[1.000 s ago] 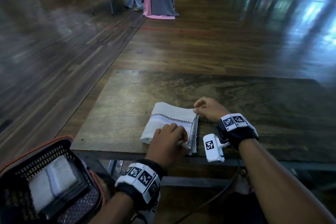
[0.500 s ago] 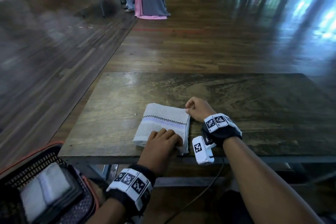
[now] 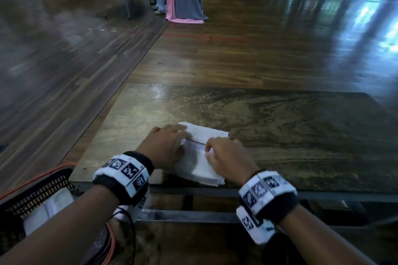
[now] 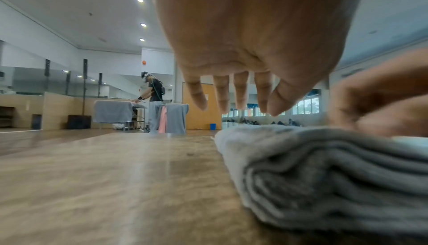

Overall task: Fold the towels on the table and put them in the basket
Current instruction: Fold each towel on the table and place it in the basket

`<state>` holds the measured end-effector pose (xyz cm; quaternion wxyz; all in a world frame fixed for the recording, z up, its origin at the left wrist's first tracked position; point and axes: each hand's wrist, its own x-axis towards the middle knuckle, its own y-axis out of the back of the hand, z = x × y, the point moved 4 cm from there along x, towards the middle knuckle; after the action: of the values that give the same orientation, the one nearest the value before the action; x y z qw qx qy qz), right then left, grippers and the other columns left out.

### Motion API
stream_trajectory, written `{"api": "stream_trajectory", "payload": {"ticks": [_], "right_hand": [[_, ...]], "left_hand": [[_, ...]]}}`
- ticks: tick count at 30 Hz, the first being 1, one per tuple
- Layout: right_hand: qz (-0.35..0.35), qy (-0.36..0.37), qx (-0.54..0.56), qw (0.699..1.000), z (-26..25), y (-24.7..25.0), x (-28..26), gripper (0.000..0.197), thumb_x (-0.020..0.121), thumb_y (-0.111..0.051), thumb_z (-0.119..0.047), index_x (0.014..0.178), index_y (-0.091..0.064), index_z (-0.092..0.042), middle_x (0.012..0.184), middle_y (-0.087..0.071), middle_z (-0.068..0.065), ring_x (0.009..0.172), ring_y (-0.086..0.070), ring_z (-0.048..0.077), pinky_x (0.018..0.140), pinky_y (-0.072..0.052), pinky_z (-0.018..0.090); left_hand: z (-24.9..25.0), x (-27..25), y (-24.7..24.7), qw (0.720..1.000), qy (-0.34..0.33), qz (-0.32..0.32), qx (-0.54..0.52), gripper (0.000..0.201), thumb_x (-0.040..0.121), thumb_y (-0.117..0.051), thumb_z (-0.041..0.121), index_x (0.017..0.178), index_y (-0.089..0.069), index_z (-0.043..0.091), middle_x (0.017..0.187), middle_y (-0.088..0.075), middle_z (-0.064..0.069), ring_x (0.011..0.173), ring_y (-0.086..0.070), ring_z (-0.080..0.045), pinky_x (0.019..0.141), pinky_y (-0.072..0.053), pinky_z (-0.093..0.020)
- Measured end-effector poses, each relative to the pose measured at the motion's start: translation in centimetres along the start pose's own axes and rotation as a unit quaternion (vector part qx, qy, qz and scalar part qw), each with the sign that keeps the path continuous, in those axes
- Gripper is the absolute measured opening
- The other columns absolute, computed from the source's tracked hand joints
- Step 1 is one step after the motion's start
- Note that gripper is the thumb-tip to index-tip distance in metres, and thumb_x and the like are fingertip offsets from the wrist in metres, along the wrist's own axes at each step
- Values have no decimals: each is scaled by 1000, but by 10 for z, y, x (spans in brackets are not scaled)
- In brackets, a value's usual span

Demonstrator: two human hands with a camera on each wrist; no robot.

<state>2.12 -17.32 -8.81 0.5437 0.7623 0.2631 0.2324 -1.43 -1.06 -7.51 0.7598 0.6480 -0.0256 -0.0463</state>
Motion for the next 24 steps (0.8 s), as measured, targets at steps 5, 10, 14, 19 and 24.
{"api": "stream_trajectory", "payload": {"ticks": [5, 10, 14, 19, 24], "right_hand": [[-24, 108, -93, 990, -21, -20, -28, 33, 94, -36, -44, 112, -59, -28, 104, -55, 2, 102, -48, 23, 83, -34, 39], [-17, 13, -116, 993, 21, -2, -20, 34, 92, -36, -51, 108, -62, -35, 105, -50, 1, 103, -41, 24, 84, -31, 39], [-56, -47, -15, 997, 56, 7, -12, 23, 91, -46, -45, 107, -61, -46, 102, -39, -4, 105, -35, 17, 90, -31, 36], [-61, -43, 95, 993, 65, 1, -8, 37, 86, -59, -32, 122, -50, -35, 119, -43, -3, 119, -34, 14, 101, -36, 37], [-55, -65, 133, 987, 65, -4, 3, 54, 89, -58, -28, 139, -38, -23, 134, -45, -2, 124, -44, 14, 100, -41, 34]], "left_hand": [[-14, 11, -10, 999, 0, -27, 25, 46, 94, -38, 31, 139, -34, 39, 152, -30, 12, 136, -32, -14, 105, -28, -39], [-5, 15, -8, 990, 4, -69, 121, 28, 90, -38, 39, 78, -60, 25, 85, -63, 5, 81, -58, -17, 81, -37, -33], [16, 14, -20, 987, -5, -160, 3, 46, 87, -47, 39, 47, -41, 16, 46, -41, 4, 43, -36, -13, 46, -29, -24], [9, 20, -13, 998, 4, -54, 30, 23, 89, -47, 39, 80, -58, 21, 84, -56, 3, 77, -55, -17, 70, -38, -30], [-24, 19, -18, 997, 33, 1, -69, 38, 91, -53, 31, 128, -49, 24, 128, -49, 4, 110, -53, -19, 87, -44, -34]]}}
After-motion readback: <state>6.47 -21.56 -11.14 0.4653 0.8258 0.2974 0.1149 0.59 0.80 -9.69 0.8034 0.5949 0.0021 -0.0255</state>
